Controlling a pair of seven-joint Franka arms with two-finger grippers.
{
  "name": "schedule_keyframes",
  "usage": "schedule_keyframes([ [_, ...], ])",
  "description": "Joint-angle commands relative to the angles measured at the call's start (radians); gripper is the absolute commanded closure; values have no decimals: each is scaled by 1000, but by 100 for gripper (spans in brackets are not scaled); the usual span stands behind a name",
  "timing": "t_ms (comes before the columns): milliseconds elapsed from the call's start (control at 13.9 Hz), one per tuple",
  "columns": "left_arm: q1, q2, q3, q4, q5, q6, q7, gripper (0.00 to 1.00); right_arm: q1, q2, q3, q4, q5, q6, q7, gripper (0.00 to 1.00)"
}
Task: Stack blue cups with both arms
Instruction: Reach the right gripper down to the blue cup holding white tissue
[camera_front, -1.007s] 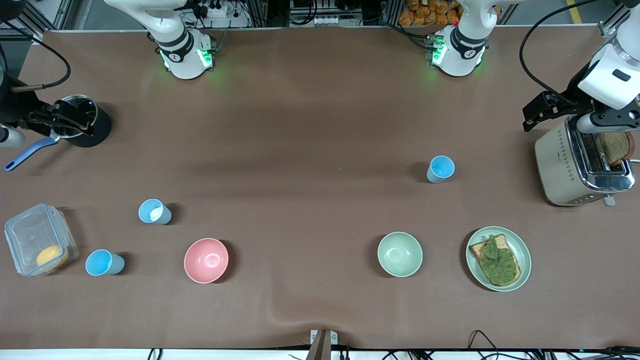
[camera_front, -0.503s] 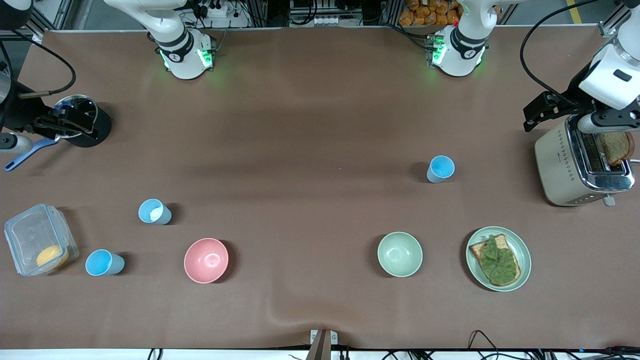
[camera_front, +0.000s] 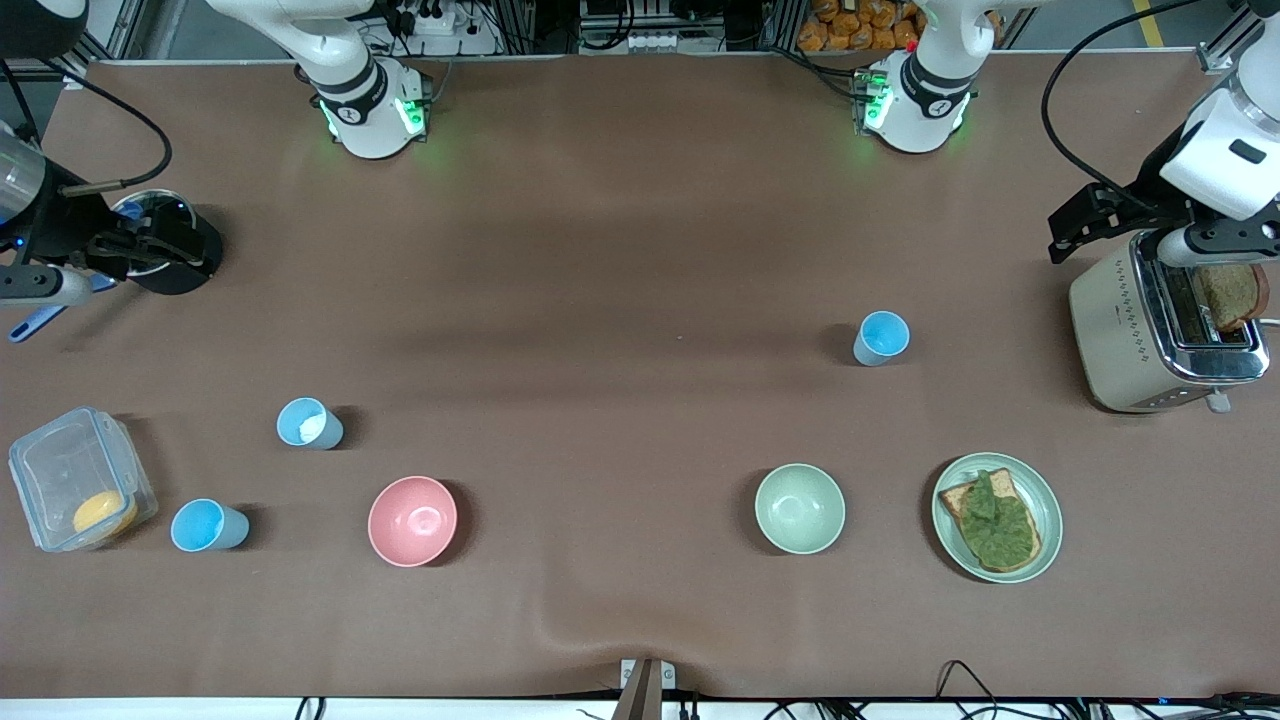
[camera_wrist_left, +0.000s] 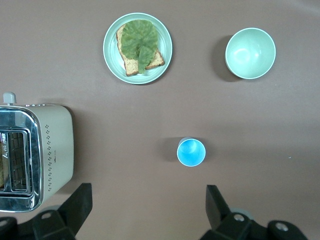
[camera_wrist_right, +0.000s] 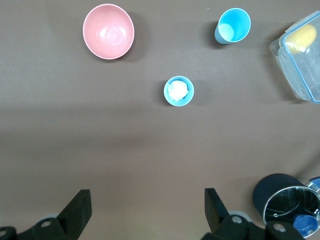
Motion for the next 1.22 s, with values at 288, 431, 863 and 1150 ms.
schedule_keyframes([
  [288, 7, -2, -5, 1, 9, -10, -18, 0, 19, 43, -4, -58, 4, 79, -13, 0],
  [431, 7, -2, -5, 1, 9, -10, -18, 0, 22, 65, -4, -98, 2, 160, -14, 0],
  [863, 6, -4, -5, 3, 11, -10, -37, 0, 11, 238, -7, -139, -4, 350, -56, 0],
  [1150, 4, -4, -11, 6, 11, -10, -43, 0, 5, 355, -7, -179, -19, 587, -106, 0],
])
